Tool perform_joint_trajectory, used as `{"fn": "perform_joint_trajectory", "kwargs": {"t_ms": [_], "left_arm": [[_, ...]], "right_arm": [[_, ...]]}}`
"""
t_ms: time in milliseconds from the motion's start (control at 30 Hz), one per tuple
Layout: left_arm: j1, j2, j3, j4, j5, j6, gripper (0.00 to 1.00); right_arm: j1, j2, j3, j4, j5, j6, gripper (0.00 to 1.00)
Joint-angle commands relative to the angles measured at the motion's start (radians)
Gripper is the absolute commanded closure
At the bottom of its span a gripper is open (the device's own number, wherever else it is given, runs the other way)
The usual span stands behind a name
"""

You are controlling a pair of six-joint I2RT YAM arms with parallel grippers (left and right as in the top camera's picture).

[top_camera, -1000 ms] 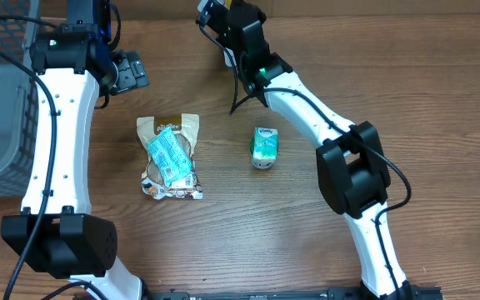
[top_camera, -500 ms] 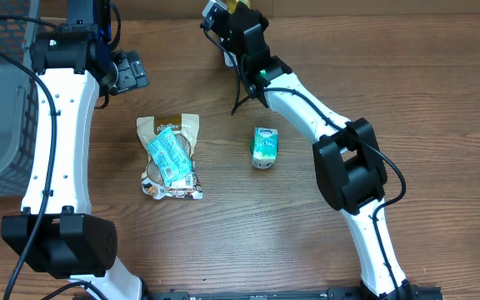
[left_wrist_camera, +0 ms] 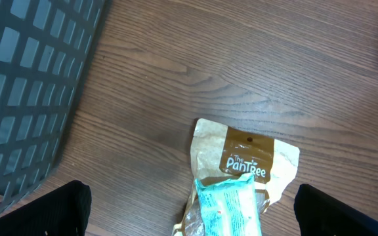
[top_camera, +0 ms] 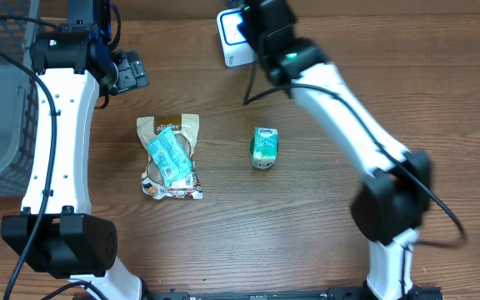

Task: Scan the item barcode
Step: 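Carry the bottle to the white scanner and hold it in front, then move the bottle back right and set it upright on the table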

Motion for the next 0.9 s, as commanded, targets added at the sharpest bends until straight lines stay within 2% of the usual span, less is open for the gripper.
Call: {"fn": "perform_joint_trajectory", "kwargs": {"t_ms": [0,167,333,533,867], "left_arm": [[0.000,-0.006,0.013,0.000,-0.010,0.019,0.01],[0.000,-0.006,0.013,0.000,-0.010,0.019,0.01],[0.000,-0.006,0.013,0.000,-0.010,0.019,0.00],[0.000,-0.006,0.013,0.000,-0.010,0.019,0.00],[0.000,-0.006,0.013,0.000,-0.010,0.019,0.01]], "right_arm": [[-0.064,-0.099,0.022,-0.188,-0.006,0.282,0.96],[-0.160,-0.108,0.018,-0.596,-0.144,0.503,0.96],[-0.281,-0.101,-0.014,-0.829,-0.177,0.670,0.96],[-0.403,-0.101,-0.106,-0.859,-0.294,0.681,0.96],[-0.490,-0.101,-0.267,-0.763,-0.298,0.680,0.95]]}}
